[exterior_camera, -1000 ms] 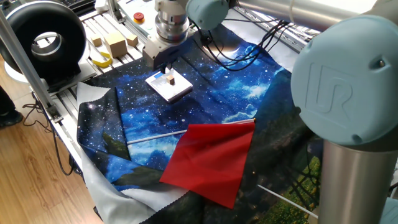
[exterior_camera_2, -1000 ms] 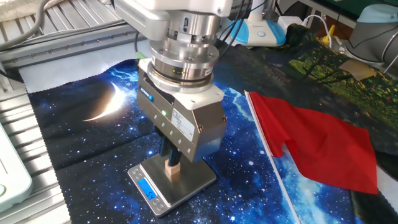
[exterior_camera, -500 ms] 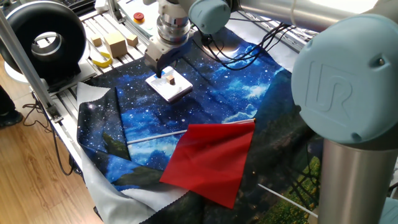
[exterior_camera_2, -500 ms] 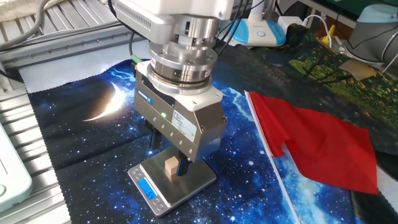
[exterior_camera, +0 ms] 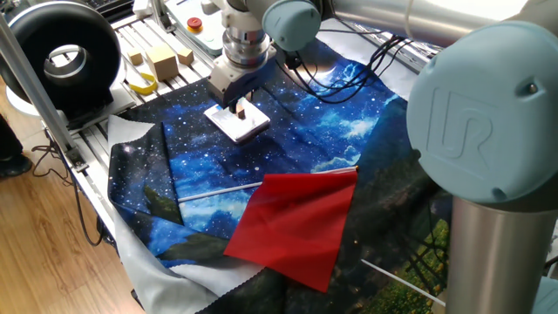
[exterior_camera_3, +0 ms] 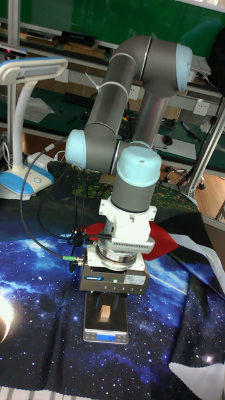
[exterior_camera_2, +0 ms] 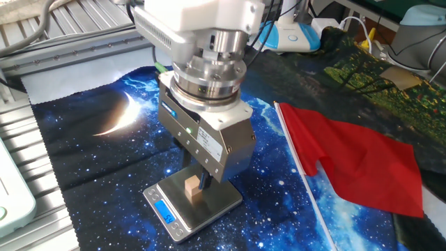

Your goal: Remove the object from the scale

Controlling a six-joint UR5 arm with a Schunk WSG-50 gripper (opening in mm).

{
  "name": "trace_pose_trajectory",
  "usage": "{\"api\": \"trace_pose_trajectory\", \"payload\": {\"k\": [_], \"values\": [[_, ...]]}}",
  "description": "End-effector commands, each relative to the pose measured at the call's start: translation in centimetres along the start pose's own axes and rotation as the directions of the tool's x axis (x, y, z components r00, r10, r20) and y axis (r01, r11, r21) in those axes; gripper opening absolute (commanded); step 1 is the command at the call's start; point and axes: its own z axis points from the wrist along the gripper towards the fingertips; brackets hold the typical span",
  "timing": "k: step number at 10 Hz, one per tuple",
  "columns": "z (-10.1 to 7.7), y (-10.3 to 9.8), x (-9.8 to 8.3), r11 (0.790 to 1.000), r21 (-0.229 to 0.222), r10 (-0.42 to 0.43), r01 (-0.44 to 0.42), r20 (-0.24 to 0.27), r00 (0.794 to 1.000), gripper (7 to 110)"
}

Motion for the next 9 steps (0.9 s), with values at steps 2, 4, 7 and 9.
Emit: {"api": "trace_pose_trajectory", "payload": {"k": [2,4,7,9], "values": [[0.73,-0.25,0.55,0.999,-0.013,0.033,-0.033,-0.010,0.999,22],[0.88,-0.44,0.61,0.999,-0.012,0.037,-0.037,-0.009,0.999,22],[0.90,0.25,0.54,0.998,-0.035,0.048,-0.048,-0.005,0.999,22],[0.98,0.46,0.38,0.998,-0.045,0.042,-0.041,0.001,0.999,22]]}}
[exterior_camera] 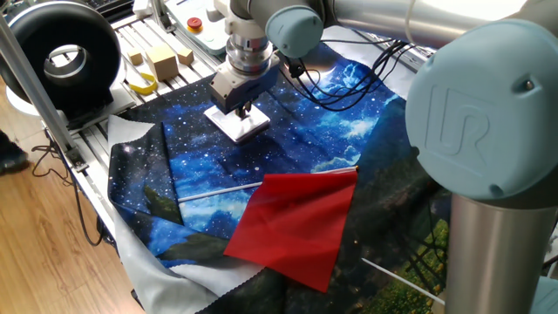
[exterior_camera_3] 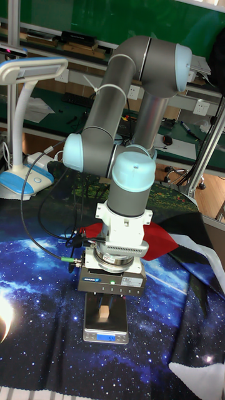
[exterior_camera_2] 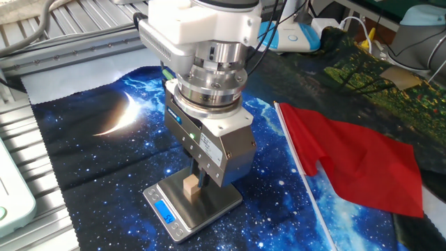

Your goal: Remove the object from the scale

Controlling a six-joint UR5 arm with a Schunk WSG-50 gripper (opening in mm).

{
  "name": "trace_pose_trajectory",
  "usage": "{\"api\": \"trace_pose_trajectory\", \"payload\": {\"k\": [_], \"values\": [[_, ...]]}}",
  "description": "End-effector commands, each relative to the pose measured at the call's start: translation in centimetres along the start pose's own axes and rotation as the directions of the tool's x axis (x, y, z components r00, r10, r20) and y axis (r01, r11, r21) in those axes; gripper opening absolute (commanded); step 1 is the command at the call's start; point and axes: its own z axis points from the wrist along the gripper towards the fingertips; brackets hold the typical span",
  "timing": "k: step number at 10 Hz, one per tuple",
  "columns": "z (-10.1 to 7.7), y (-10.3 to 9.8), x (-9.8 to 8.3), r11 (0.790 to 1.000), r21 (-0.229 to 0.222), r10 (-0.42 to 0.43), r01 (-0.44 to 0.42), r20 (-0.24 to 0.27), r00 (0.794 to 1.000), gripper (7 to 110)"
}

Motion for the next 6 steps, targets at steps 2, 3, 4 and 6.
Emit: {"api": "trace_pose_trajectory", "payload": {"k": [2,3,4,6], "values": [[0.16,0.07,-0.18,1.000,-0.019,0.005,-0.005,0.007,1.000,22],[0.35,-0.13,-0.21,1.000,-0.018,-0.007,0.007,0.012,1.000,22],[0.52,-0.28,-0.20,0.999,-0.022,-0.023,0.024,0.015,1.000,22],[0.57,-0.49,-0.28,0.998,-0.022,-0.051,0.051,0.019,0.999,44]]}}
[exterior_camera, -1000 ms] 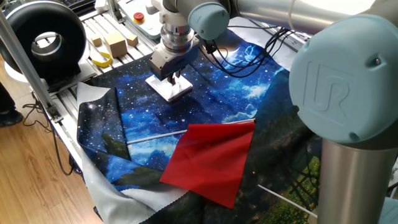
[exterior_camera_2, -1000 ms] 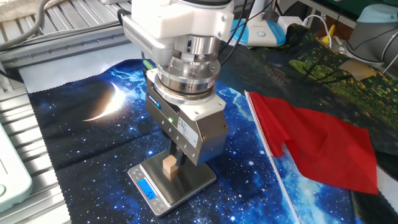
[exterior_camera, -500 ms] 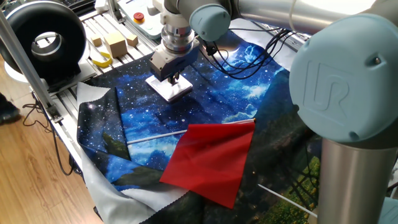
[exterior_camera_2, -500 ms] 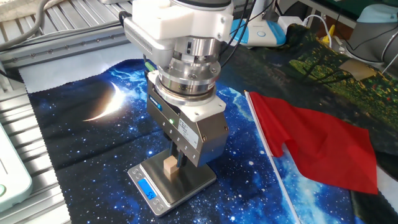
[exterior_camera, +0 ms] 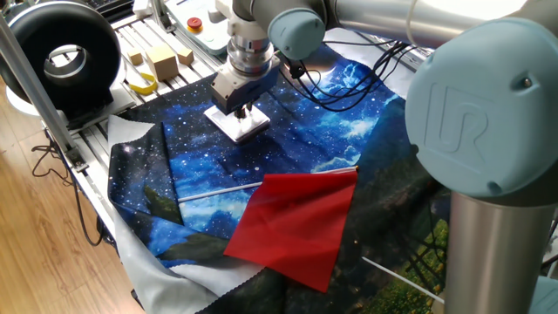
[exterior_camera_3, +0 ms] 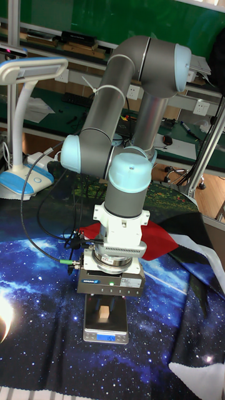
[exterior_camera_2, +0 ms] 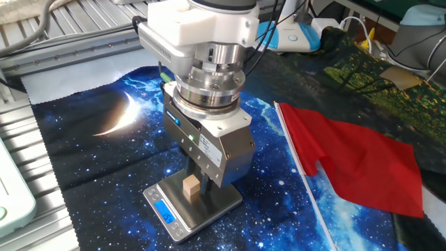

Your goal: Remove the object from the scale

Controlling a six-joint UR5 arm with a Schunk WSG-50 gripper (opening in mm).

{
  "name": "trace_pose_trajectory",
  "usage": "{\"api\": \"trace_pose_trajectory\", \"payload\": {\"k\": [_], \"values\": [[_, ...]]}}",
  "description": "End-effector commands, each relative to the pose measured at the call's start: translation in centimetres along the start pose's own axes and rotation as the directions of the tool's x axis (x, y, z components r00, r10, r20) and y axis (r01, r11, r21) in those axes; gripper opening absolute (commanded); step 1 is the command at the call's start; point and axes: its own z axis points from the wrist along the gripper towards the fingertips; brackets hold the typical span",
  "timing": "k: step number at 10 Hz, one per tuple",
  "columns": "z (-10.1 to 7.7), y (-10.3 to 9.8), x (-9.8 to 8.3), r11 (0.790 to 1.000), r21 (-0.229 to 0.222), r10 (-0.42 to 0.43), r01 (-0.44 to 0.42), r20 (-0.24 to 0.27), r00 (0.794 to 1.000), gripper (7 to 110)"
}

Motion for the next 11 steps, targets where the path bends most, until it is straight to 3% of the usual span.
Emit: {"api": "trace_pose_trajectory", "payload": {"k": [1,6,11], "values": [[0.1,-0.3,-0.3,1.000,-0.008,-0.029,0.030,0.013,0.999,44],[-0.9,-0.1,-1.3,1.000,-0.012,-0.006,0.006,0.025,1.000,44],[-0.7,0.2,-2.1,1.000,-0.020,0.008,-0.007,0.059,0.998,44]]}}
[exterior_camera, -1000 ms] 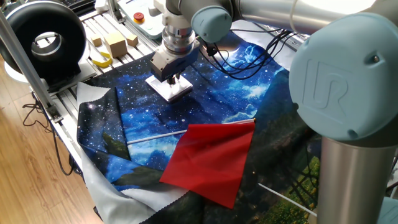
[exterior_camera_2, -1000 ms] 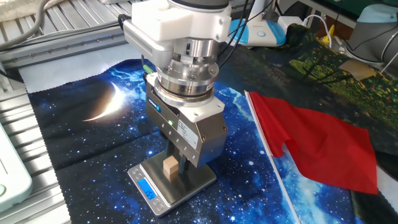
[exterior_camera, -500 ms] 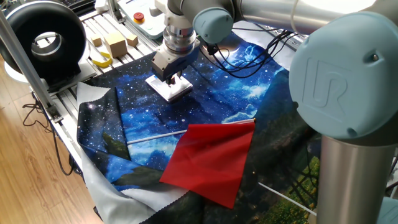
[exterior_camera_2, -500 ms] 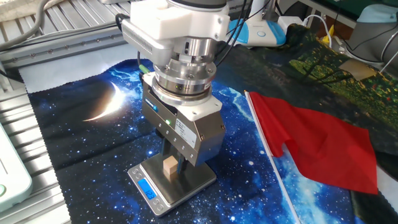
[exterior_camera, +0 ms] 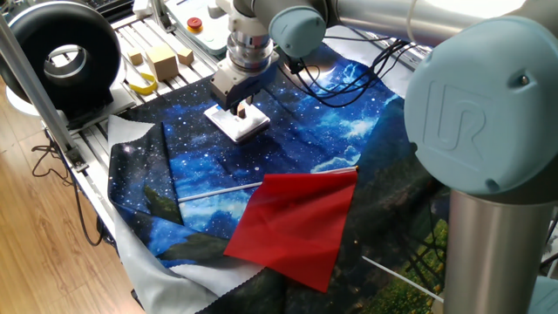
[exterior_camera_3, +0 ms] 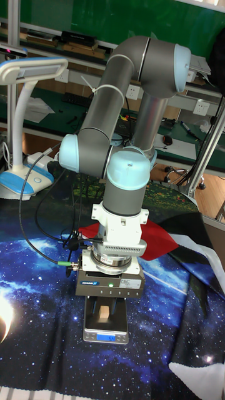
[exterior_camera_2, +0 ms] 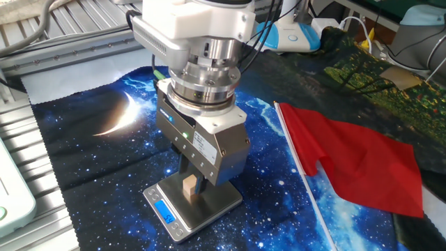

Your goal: Remove the object from the scale

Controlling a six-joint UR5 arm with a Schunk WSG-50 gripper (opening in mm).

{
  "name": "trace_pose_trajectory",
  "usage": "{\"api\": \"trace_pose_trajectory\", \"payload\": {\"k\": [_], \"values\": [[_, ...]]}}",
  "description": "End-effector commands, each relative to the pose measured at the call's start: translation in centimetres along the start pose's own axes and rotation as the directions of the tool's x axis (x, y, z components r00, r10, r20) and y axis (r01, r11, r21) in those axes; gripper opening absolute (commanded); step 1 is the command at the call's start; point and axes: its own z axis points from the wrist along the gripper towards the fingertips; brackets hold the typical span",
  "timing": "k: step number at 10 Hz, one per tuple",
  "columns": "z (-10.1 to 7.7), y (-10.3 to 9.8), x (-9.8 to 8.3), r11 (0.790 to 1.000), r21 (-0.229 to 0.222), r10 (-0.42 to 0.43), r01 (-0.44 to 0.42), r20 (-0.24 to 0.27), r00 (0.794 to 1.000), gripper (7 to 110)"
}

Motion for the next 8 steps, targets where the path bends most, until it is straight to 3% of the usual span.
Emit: {"api": "trace_pose_trajectory", "payload": {"k": [1,5,8], "values": [[0.04,0.22,-0.57,1.000,-0.015,0.014,-0.014,0.020,1.000,44],[0.59,0.14,-0.39,1.000,-0.005,0.017,-0.017,0.024,1.000,44],[0.53,-0.69,-0.18,0.999,0.029,0.046,-0.046,0.018,0.999,44]]}}
